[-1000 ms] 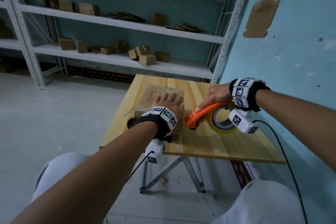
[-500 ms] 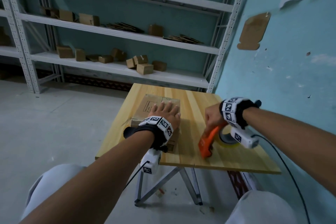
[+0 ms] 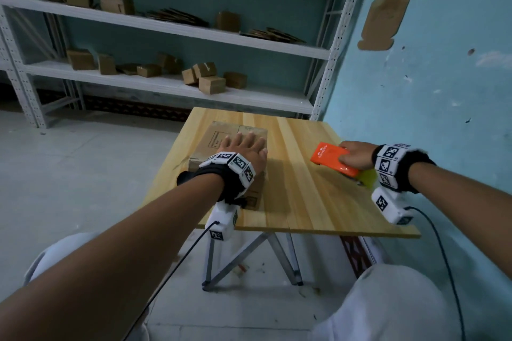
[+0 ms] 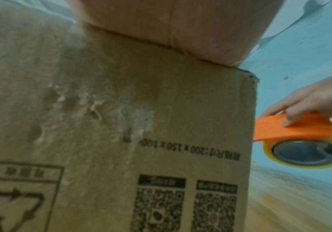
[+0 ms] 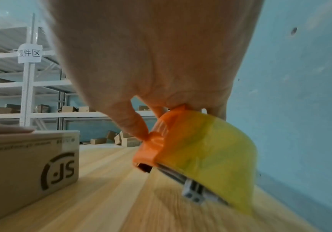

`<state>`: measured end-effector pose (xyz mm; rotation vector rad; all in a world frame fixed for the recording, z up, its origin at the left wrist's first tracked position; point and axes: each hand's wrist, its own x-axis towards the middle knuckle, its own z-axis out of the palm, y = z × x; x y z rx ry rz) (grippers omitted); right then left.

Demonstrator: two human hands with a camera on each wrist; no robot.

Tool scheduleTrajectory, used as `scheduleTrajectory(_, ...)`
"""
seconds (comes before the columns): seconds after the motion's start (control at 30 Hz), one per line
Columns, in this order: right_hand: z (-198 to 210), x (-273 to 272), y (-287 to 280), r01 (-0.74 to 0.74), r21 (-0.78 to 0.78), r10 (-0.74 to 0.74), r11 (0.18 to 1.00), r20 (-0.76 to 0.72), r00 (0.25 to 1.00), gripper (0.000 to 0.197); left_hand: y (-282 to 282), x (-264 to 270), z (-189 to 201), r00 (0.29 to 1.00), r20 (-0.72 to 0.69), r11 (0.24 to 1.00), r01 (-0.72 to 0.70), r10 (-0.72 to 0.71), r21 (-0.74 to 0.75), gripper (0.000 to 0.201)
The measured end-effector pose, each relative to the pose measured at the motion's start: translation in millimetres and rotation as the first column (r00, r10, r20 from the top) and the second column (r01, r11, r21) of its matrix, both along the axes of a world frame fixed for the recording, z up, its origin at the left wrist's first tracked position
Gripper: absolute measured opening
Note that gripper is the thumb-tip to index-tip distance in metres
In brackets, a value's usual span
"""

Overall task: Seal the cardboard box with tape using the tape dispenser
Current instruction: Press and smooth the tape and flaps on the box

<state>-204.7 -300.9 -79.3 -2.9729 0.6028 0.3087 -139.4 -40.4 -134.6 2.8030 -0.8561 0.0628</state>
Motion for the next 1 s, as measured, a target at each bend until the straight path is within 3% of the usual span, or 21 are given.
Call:
scheduleTrajectory(0.1, -28.1, -2.5, 5.7, -0.006, -0.012, 0.006, 1.000, -0.014, 1.000, 0.048, -1.1, 1.4, -1.1, 1.000, 0.013, 1.000, 0.012, -0.012, 0.000, 0.047)
scheduleTrajectory(0.23, -51.3, 3.2, 14.4, -0.028, 0.014, 0.027, 0.999, 0.090, 0.996, 0.058, -6.1, 0.3, 2.5, 1.000, 0.000, 1.000, -0.005, 0.005, 0.004, 0.047)
scheduleTrajectory(0.4, -56.0, 16.2, 8.4, -0.056, -0.099, 0.066, 0.994, 0.106, 0.992, 0.063, -14.4, 9.1, 2.5, 1.000, -0.024, 1.000, -0.011, 0.012, 0.014, 0.047)
scheduleTrajectory(0.53, -36.5, 27.3, 1.3, 0.001, -0.240, 0.027, 0.971, 0.115, 0.993, 0.066, -26.9, 20.8, 5.1, 0.999, -0.044, 0.999, -0.018, 0.019, 0.033, 0.046)
scheduleTrajectory(0.6, -23.9, 32.0, 7.6, 0.030, -0.168, 0.009, 0.985, 0.227, 0.974, 0.067, -32.9, 26.6, 5.7, 0.998, -0.051, 0.999, -0.029, 0.031, 0.040, 0.044)
scheduleTrajectory(0.7, -12.7, 39.6, 28.2, -0.011, 0.073, -0.017, 0.997, 0.366, 0.931, 0.065, -43.9, 29.3, 9.2, 0.997, -0.055, 0.998, -0.059, 0.060, 0.022, 0.042)
scheduleTrajectory(0.77, -9.5, 41.0, 46.2, -0.066, 0.242, -0.041, 0.968, 0.412, 0.910, 0.065, -47.9, 23.6, 21.3, 0.981, -0.183, 0.986, -0.085, 0.058, -0.143, 0.043)
scheduleTrajectory(0.8, -7.2, 38.9, 56.3, -0.100, 0.321, -0.050, 0.942, 0.428, 0.903, 0.065, -46.0, 21.8, 29.0, 0.950, -0.312, 0.948, -0.107, 0.009, -0.300, 0.045)
scheduleTrajectory(0.87, -2.1, 32.7, 73.0, -0.174, 0.444, -0.063, 0.879, 0.471, 0.880, 0.062, -31.6, 22.3, 45.6, 0.836, -0.530, 0.769, -0.245, -0.141, -0.591, 0.060)
scheduleTrajectory(0.9, 0.3, 29.4, 79.1, -0.210, 0.492, -0.072, 0.845, 0.494, 0.867, 0.060, -19.5, 23.9, 53.0, 0.805, -0.565, 0.674, -0.315, -0.183, -0.668, 0.068)
scheduleTrajectory(1.0, 2.5, 20.2, 89.5, -0.301, 0.591, -0.118, 0.748, 0.565, 0.816, 0.054, 21.8, 22.4, 66.4, 0.803, -0.540, 0.487, -0.377, -0.251, -0.788, 0.058)
